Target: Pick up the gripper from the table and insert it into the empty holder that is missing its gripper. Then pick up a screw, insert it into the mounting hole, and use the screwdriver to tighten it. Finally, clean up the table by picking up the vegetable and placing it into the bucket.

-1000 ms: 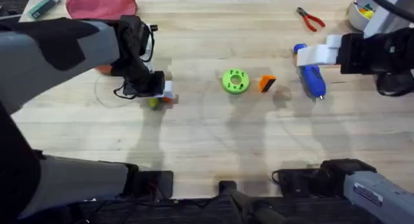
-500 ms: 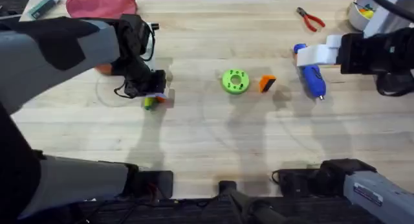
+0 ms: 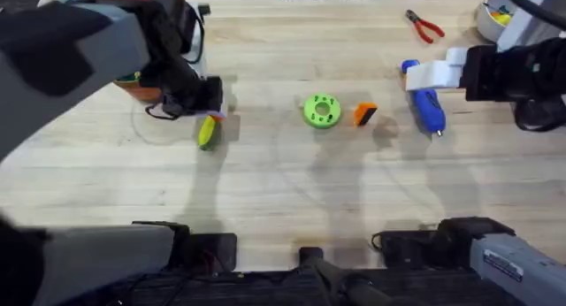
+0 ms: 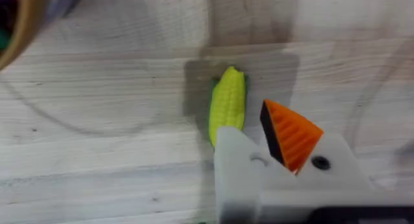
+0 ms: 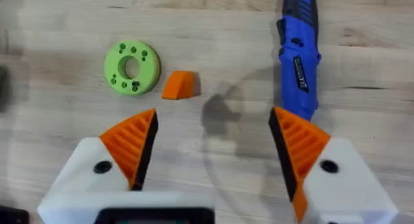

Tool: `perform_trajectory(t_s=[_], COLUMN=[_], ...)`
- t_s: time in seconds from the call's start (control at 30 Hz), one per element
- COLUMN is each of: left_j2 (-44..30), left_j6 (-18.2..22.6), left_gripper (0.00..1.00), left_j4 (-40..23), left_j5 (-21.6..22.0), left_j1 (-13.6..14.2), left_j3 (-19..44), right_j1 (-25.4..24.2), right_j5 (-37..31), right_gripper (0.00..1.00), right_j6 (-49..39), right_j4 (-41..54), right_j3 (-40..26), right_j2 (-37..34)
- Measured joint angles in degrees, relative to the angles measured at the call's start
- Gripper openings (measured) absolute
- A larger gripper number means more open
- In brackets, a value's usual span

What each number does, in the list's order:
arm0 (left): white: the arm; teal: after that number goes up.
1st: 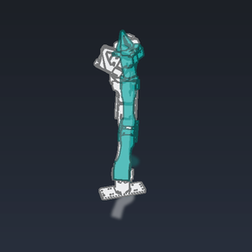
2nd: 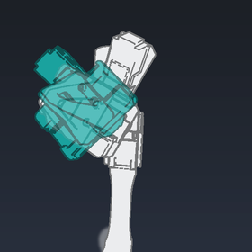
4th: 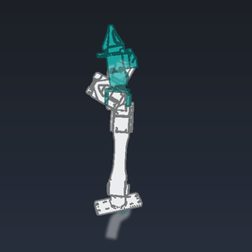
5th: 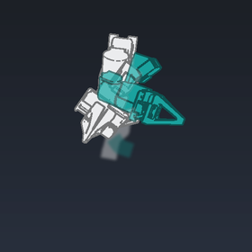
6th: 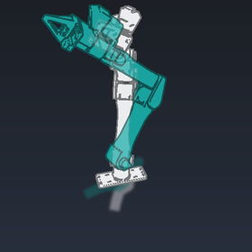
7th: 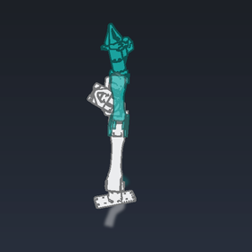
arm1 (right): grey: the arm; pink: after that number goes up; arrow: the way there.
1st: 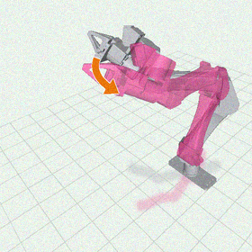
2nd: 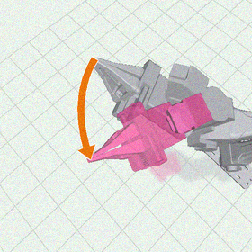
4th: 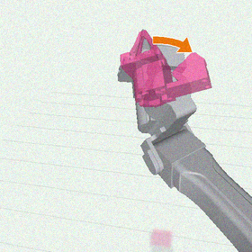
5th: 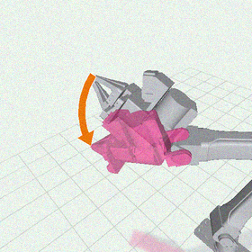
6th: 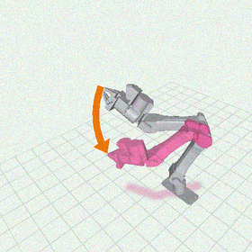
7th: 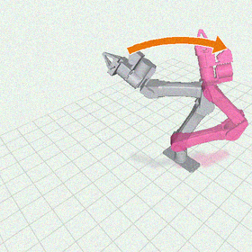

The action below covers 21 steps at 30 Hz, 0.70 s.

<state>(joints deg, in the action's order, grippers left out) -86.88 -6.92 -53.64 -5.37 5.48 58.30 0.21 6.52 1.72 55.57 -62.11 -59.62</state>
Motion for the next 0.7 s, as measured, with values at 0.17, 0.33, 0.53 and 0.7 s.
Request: perform_trajectory(t_s=[0.17, 0.33, 0.53, 0.7], left_j2=[6.66, 12.89, 20.16, 21.32], left_j6=[0.0, 0.0, 0.2, 0.02], left_gripper=[0.009, 0.009, 0.233, 0.919], left_j4=[-1.22, -2.3, -2.35, -2.33], left_j5=[0.0, 0.0, 0.04, 0.04], left_j1=[0.0, 0.0, 0.0, 0.0], left_j3=[1.23, 1.25, 1.25, 1.27], right_j1=[0.0, 0.0, 0.0, 0.0], right_j5=[0.0, 0.0, 0.0, 0.0], right_gripper=[0.992, 0.991, 0.991, 0.99], right_j6=[0.0, 0.0, 0.0, 0.0], right_j4=[0.0, 0.0, 0.02, 0.02], right_j3=[0.0, 0.0, 0.0, 0.0], right_j2=[-0.02, -0.02, -0.02, -0.02])
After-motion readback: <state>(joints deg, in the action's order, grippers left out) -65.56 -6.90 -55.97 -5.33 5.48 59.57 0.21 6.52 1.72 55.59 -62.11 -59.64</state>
